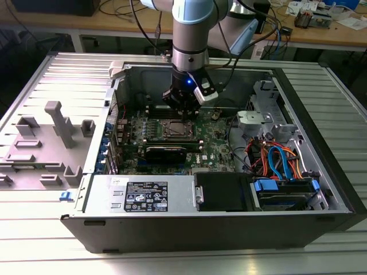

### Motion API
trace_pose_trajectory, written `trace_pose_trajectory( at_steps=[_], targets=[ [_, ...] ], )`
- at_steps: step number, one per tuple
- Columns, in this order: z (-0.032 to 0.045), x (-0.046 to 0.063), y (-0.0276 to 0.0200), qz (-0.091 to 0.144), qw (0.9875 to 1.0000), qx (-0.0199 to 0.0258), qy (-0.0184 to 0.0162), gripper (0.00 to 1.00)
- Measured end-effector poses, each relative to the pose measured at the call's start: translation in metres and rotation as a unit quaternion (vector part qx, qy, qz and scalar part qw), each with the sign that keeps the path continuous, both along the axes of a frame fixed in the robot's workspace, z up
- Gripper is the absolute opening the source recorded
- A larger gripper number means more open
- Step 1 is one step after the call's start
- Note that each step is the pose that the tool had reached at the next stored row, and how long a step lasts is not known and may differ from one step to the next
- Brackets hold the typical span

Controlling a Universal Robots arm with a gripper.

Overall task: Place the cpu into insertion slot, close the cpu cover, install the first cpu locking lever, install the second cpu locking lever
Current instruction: 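Install the first cpu locking lever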

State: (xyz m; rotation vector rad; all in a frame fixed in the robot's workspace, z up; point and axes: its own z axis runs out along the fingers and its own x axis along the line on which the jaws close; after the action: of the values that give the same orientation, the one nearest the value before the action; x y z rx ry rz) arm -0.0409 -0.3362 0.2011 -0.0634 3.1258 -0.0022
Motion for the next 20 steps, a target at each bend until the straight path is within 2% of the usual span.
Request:
trace_pose_trajectory(
  at_steps=[4, 15, 20],
  targets=[
    [0.0002, 0.0, 0.0002, 0.0, 1.0, -0.0003, 0.0001, 0.11],
    [0.0097, 0.0, 0.0002, 0.0, 1.0, -0.0004, 0.0001, 0.11],
    [0.0102, 0.0, -0.0011, 0.0, 1.0, -0.0003, 0.0001, 0.11]
  ],
)
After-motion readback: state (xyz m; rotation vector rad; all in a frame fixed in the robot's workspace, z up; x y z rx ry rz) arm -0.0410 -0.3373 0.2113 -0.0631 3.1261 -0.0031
